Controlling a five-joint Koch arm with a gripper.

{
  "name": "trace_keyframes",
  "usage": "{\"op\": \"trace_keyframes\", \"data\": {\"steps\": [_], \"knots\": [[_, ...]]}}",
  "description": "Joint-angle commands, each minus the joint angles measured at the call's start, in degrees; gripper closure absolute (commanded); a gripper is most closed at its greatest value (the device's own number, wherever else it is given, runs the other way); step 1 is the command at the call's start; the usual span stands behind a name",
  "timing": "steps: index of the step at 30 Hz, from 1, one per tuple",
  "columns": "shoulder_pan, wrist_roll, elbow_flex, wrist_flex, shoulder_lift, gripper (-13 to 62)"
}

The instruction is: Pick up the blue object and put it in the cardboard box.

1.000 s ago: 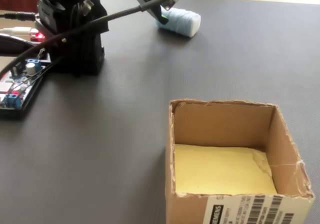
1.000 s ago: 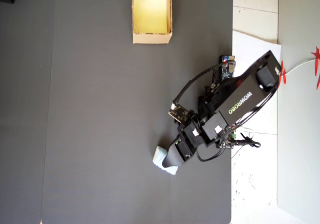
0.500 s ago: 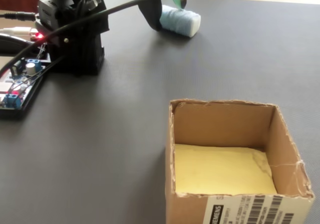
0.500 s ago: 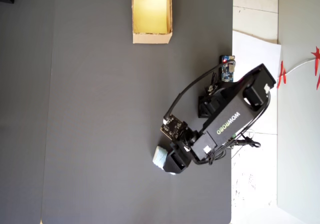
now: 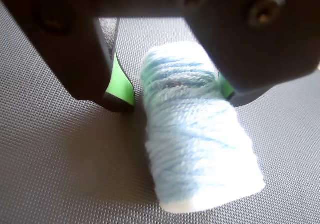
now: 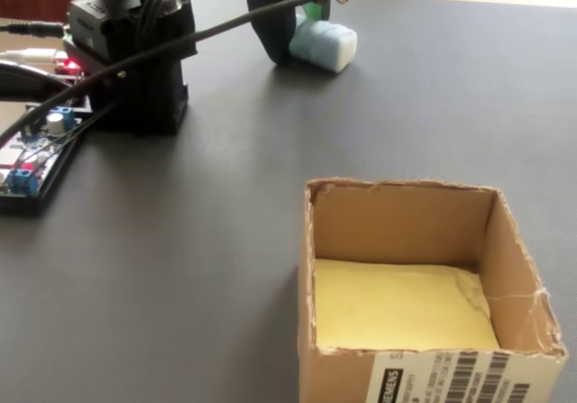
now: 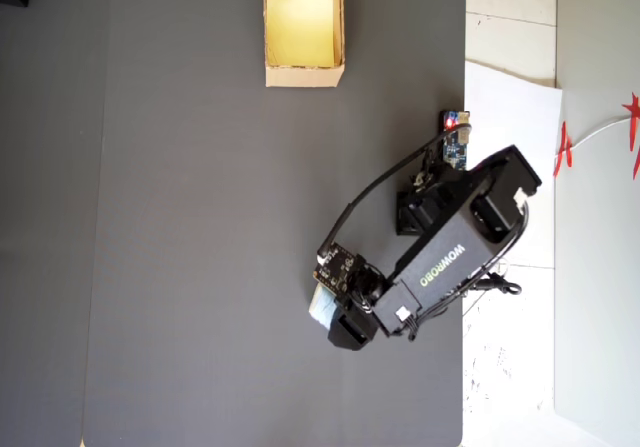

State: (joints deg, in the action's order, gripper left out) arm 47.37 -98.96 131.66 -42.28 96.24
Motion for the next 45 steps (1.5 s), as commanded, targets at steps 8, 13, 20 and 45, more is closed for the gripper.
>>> {"op": "trace_keyframes", "data": {"steps": [8,13,20,45], "knots": [[-1.0,-4.0,3.6,21.6,2.2,58.7],[-2.2,-3.9,4.0,23.6,3.7,58.7],[-8.4,-1.0,7.8,31.6,12.0,58.6],[-41.6,8.3,18.3,47.7,31.8,58.5]]}}
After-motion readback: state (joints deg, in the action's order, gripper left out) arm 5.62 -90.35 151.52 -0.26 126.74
